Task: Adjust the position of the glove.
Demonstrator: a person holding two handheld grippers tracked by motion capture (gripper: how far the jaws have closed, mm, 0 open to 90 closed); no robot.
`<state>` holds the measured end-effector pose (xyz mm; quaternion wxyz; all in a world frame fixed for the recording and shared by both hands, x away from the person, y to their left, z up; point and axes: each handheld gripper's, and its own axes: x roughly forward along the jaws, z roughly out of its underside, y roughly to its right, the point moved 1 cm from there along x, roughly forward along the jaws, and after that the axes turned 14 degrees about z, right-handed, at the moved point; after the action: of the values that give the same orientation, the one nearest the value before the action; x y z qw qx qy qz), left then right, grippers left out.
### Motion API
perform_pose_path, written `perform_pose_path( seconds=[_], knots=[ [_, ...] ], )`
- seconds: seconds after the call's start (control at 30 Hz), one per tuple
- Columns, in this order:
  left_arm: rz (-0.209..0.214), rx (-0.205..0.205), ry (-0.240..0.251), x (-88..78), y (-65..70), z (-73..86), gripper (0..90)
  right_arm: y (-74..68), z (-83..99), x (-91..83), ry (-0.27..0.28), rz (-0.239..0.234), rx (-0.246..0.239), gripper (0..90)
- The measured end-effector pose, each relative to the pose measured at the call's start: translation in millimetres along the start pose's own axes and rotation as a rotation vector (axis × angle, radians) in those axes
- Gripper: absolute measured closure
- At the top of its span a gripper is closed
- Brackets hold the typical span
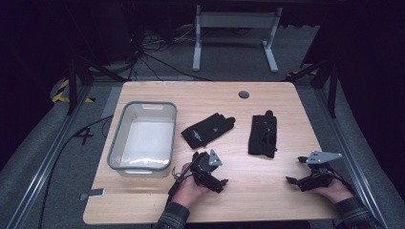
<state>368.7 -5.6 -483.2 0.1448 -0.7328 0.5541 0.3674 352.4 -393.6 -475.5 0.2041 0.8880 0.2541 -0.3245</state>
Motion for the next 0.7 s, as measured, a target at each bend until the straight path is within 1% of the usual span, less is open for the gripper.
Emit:
perform_pose_path(
  seconds=[0.17, 0.2, 0.27, 0.3, 0.37, 0.43, 0.5, 0.53, 0.6, 0.63, 0.7],
  knots=[
    [-0.002, -0.002, -0.002, -0.1, 0.1, -0.1, 0.0, -0.3, 0.1, -0.1, 0.000, 0.004, 0.002, 1.0],
    [-0.002, -0.002, -0.002, -0.1, 0.1, -0.1, 0.1, -0.6, 0.0, -1.0, -0.005, 0.004, 0.006, 2.9],
    [-0.002, -0.002, -0.002, -0.1, 0.1, -0.1, 0.0, -0.4, -1.0, -2.4, 0.000, -0.007, -0.004, 10.5],
    [-0.002, -0.002, -0.002, -0.1, 0.1, -0.2, 0.0, 0.1, -1.7, -3.6, 0.008, -0.017, -0.015, 16.5],
    [-0.001, -0.002, -0.002, -0.1, 0.1, -0.2, 0.0, 1.3, -3.3, -4.4, 0.001, -0.024, -0.013, 18.7],
    [-0.001, -0.002, -0.002, -0.1, 0.1, -0.2, 0.0, 3.2, -6.1, -5.1, -0.004, -0.015, -0.010, 25.1],
    [-0.001, -0.002, -0.002, 0.0, 0.1, -0.1, 0.0, 6.0, -10.3, -7.1, 0.015, -0.011, -0.001, 33.7],
    [-0.001, -0.002, -0.002, -0.1, 0.1, -0.2, 0.0, 7.8, -13.1, -7.8, 0.028, -0.022, 0.008, 38.7],
    [-0.001, 0.000, -0.003, -0.1, -0.1, -0.2, 0.0, 9.4, -16.7, -8.5, 0.038, -0.026, 0.011, 47.5],
    [0.000, -0.002, -0.003, 0.0, 0.0, -0.2, 0.0, 10.9, -21.5, -8.2, 0.043, -0.030, 0.014, 55.0],
    [0.000, -0.001, -0.003, 0.0, -0.1, -0.2, 0.0, 11.8, -26.9, -7.1, 0.043, -0.031, 0.012, 65.4]
  ],
)
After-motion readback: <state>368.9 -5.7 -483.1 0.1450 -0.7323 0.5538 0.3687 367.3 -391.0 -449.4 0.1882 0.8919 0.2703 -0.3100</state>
